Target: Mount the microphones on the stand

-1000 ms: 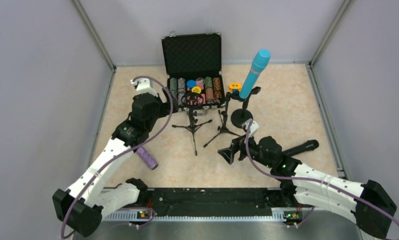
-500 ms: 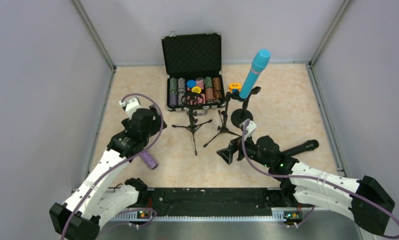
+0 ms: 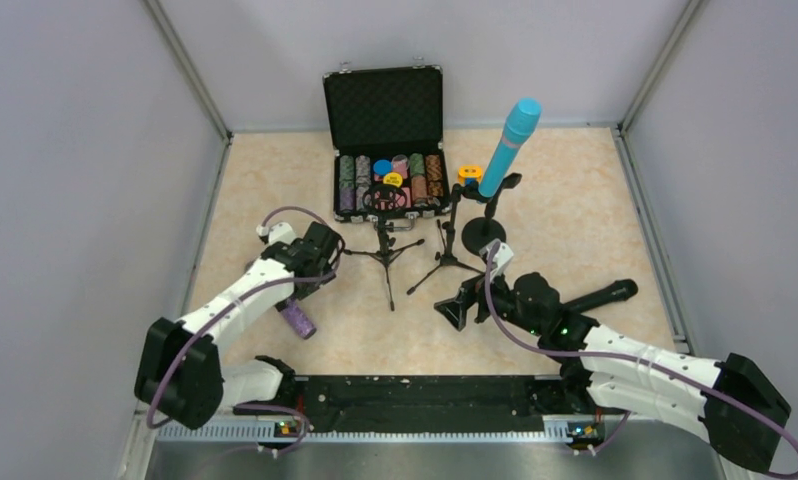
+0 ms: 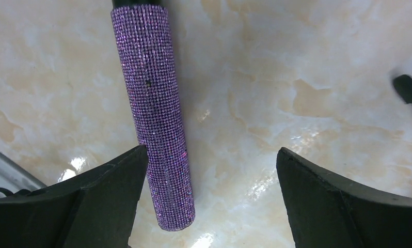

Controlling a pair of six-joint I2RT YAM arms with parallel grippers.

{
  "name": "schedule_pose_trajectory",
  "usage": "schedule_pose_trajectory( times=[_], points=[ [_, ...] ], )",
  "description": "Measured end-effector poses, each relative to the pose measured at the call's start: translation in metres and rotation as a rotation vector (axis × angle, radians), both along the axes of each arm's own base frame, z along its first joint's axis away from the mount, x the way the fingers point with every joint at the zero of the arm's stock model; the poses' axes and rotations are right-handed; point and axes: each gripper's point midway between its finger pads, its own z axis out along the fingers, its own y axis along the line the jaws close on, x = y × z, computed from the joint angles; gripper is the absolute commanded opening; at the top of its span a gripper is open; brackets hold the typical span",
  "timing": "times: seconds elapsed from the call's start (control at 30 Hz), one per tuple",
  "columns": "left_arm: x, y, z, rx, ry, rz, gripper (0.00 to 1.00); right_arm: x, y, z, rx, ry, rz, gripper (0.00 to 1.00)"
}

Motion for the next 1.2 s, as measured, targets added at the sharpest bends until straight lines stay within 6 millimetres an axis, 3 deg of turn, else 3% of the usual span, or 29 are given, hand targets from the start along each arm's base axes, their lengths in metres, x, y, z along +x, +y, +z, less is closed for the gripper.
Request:
schedule_pose_trajectory(
  times=[0.13, 0.33, 0.53, 0.7, 0.87, 0.97, 1.03, 1.1, 1.2],
  points=[
    [-0.006, 0.002, -0.02, 0.03, 0.089, 0.033, 0.99, -0.001, -0.001, -0.004, -0.008, 0.008, 0.001, 0.99],
    [-0.007, 0.006, -0.032, 0.02, 0.122, 0.077, 0.98, -0.001, -0.001, -0.005, -0.01, 0.01, 0.002, 0.99],
    [-0.019, 0.021, -0.043, 0.031, 0.153, 0.13, 0.84, -0.002, -0.001, -0.007, -0.016, 0.016, 0.005, 0.99],
    [-0.026, 0.022, -0.059, -0.021, 0.172, 0.153, 0.74, -0.002, -0.001, -0.009, -0.021, 0.02, 0.005, 0.99],
    [-0.02, 0.017, -0.062, -0.06, 0.147, 0.147, 0.54, -0.002, -0.001, -0.009, -0.021, 0.02, 0.005, 0.99],
    [-0.014, 0.013, -0.062, -0.078, 0.126, 0.134, 0.29, -0.002, -0.001, -0.009, -0.021, 0.02, 0.005, 0.99],
    [-0.009, 0.011, -0.062, -0.087, 0.109, 0.117, 0.07, -0.002, -0.001, -0.009, -0.021, 0.02, 0.005, 0.99],
    [-0.006, 0.007, -0.062, -0.101, 0.098, 0.09, 0.0, -0.002, -0.001, -0.009, -0.022, 0.02, 0.005, 0.99],
    [-0.003, 0.001, -0.062, -0.128, 0.098, 0.038, 0.0, -0.002, -0.001, -0.011, -0.027, 0.025, 0.005, 0.99]
  ],
)
